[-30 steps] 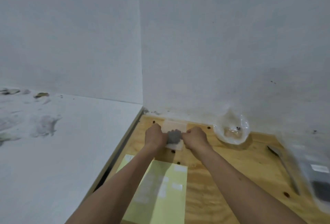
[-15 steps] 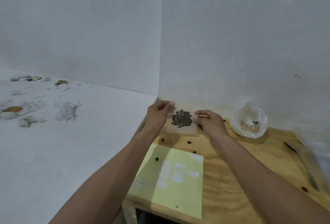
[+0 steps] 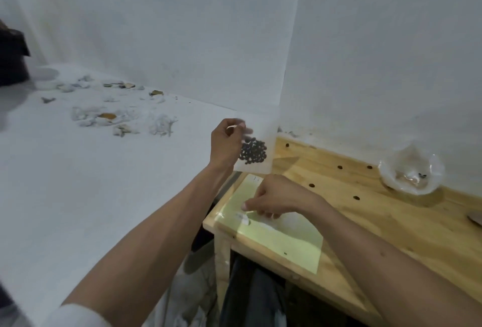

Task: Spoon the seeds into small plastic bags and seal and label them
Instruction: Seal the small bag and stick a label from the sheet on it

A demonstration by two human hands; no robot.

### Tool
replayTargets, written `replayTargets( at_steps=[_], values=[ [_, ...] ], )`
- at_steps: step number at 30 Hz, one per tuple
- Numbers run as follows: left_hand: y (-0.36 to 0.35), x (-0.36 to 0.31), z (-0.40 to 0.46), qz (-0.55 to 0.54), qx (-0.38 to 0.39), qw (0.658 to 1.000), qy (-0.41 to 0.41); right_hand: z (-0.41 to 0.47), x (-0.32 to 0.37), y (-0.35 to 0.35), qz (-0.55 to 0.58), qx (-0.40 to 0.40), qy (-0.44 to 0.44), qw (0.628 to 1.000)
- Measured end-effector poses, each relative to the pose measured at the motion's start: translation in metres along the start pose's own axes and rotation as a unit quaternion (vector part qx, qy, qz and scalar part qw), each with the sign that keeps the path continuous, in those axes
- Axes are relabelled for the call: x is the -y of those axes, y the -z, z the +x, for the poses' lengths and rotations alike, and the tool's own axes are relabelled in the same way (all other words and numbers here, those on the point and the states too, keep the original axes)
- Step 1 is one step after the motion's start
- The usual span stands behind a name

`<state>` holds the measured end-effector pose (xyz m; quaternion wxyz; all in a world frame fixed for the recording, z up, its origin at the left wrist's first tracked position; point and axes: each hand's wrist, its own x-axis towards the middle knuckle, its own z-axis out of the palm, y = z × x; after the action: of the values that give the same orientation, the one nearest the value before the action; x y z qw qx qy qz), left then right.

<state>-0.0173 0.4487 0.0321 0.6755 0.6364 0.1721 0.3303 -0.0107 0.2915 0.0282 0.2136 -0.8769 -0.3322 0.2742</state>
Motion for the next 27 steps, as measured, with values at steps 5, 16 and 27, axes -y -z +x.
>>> replayTargets(
  at_steps=[5,16,27],
  values=[
    [0.015,0.001,-0.016,0.012,-0.008,1.0,0.009,-0.001,0.008,-0.019,-0.004,0.004,-0.003,1.0],
    [0.001,-0.001,-0.024,-0.031,0.056,0.997,0.039,-0.012,-0.009,0.023,0.204,-0.173,0.075,0.961],
    [-0.063,-0.007,-0.034,-0.097,0.13,0.983,0.082,-0.015,-0.047,0.078,0.214,-0.416,0.049,0.883]
  ],
)
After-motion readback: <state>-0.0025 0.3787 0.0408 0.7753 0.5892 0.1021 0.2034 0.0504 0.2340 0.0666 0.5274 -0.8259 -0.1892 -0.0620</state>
